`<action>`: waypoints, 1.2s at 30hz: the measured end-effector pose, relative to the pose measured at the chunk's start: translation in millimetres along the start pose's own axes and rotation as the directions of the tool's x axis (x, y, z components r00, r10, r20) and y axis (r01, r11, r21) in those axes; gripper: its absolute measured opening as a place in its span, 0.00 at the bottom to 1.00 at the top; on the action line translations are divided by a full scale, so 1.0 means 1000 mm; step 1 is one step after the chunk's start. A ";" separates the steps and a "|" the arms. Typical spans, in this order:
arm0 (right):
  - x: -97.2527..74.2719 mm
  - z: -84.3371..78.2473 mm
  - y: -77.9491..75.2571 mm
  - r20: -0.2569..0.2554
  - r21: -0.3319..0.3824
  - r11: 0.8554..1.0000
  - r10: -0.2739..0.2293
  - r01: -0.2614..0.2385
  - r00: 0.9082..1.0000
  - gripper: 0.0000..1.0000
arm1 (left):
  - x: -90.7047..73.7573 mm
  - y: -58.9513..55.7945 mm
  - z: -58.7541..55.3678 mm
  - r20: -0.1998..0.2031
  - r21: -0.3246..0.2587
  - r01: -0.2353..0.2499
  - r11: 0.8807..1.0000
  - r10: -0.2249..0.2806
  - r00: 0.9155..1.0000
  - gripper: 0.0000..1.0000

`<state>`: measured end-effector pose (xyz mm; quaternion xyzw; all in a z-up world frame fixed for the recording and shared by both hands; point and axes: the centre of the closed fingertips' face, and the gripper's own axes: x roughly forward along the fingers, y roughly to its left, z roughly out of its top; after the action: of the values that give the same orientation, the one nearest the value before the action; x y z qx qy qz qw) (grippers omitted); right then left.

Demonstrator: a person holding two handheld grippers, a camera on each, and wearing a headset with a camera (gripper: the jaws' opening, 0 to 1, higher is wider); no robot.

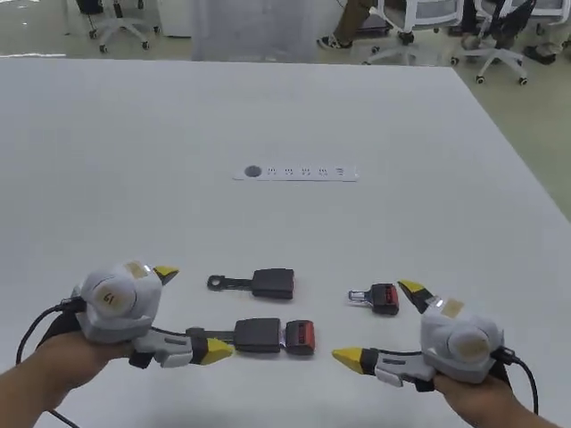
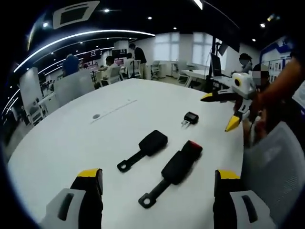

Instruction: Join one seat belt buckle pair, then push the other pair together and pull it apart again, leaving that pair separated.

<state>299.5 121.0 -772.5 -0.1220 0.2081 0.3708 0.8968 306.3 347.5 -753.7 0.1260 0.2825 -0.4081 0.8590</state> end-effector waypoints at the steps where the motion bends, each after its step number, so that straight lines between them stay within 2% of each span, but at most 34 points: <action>1: -0.002 0.000 0.002 -0.002 -0.001 1.000 0.002 -0.002 1.000 1.00 | -0.004 -0.001 0.000 0.008 -0.005 -0.002 1.000 0.002 1.000 1.00; 2: -0.004 -0.002 0.006 -0.012 -0.005 1.000 0.005 -0.005 1.000 1.00 | -0.008 -0.003 0.002 0.030 -0.014 0.000 1.000 0.000 1.000 1.00; 3: -0.006 -0.002 0.009 -0.013 -0.012 1.000 0.008 -0.008 1.000 1.00 | -0.011 -0.003 0.000 0.036 -0.012 -0.002 1.000 0.002 0.999 1.00; 8: -0.020 0.002 0.018 0.007 -0.016 1.000 0.001 -0.001 1.000 1.00 | -0.024 -0.006 -0.013 0.026 0.005 -0.015 1.000 0.015 1.000 1.00; 15: -0.037 -0.002 0.029 0.002 -0.019 1.000 -0.019 0.019 1.000 1.00 | -0.039 -0.012 -0.020 0.066 -0.035 -0.008 0.999 0.011 0.998 1.00; 19: -0.045 -0.002 0.034 0.012 -0.015 0.999 -0.042 0.042 0.999 1.00 | -0.047 -0.012 -0.025 0.069 -0.044 -0.019 0.999 0.022 0.997 1.00; 23: -0.048 -0.006 0.035 0.010 -0.008 0.999 -0.052 0.052 0.999 1.00 | -0.057 -0.007 -0.029 0.090 -0.079 -0.034 0.996 0.041 0.995 1.00; 26: -0.050 -0.006 0.035 0.013 0.000 0.998 -0.055 0.055 0.998 1.00 | -0.062 -0.005 -0.035 0.080 -0.081 -0.042 0.996 0.048 0.996 1.00; 29: -0.050 -0.013 0.034 -0.006 0.008 0.998 -0.056 0.056 0.998 1.00 | -0.065 -0.005 -0.037 0.078 -0.095 -0.043 0.995 0.051 0.996 1.00; 34: -0.049 -0.015 0.035 -0.012 0.015 0.998 -0.060 0.060 0.998 1.00 | -0.067 -0.008 -0.040 0.079 -0.102 -0.043 0.994 0.051 0.996 1.00; 36: -0.049 -0.016 0.037 -0.016 0.021 0.998 -0.059 0.059 0.998 1.00 | -0.066 -0.004 -0.043 0.071 -0.097 -0.068 0.993 0.075 0.995 1.00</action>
<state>237.2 110.6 -766.8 -0.1212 0.2151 0.3410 0.9070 253.0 405.8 -749.2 0.0801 0.2644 -0.3675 0.8880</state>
